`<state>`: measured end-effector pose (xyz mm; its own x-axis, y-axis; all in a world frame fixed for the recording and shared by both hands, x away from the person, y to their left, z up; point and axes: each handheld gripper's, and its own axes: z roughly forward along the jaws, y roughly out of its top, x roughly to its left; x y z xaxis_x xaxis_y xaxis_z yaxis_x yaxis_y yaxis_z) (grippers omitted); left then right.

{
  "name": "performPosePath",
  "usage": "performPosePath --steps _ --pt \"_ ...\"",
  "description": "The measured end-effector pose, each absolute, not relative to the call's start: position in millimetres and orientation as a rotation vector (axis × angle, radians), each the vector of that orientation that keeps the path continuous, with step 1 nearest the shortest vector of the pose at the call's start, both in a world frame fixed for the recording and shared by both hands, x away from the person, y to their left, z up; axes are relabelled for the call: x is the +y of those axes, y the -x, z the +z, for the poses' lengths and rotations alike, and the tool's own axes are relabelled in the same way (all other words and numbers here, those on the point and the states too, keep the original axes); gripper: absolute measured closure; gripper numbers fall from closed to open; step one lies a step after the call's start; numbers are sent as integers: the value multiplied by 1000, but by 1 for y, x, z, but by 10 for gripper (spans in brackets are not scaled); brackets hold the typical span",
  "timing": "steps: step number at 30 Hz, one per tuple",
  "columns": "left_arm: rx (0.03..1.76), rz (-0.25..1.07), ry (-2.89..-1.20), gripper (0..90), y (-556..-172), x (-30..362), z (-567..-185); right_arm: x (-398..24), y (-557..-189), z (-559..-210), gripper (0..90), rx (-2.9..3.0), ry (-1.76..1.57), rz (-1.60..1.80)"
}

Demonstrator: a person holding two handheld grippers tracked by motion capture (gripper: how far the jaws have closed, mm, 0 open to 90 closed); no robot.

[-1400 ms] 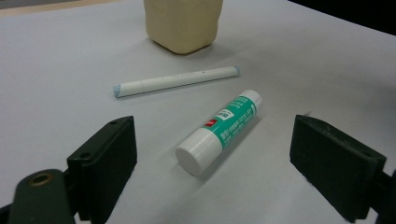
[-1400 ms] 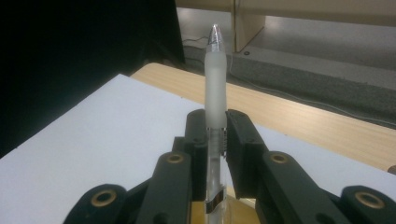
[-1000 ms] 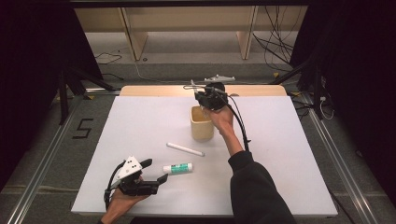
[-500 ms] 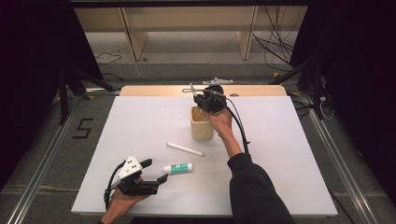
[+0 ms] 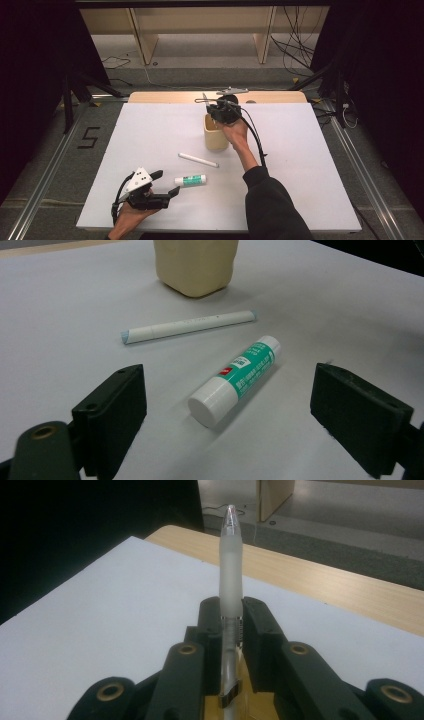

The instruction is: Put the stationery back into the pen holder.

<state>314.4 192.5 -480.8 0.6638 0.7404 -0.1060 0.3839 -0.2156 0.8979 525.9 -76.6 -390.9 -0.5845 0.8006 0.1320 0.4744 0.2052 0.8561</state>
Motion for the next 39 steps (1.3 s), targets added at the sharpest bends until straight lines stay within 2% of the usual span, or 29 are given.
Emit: performPosePath --steps 21,25,39 --pt "892 428 -1829 146 -314 192 -481 -75 -523 -399 785 2179 -1189 1325" --pt "890 429 -1836 146 -314 193 -481 -77 -522 -397 682 2182 -1182 1354" --pt "898 419 -1838 146 -315 192 -482 -106 -504 -378 484 2178 -1144 1430"
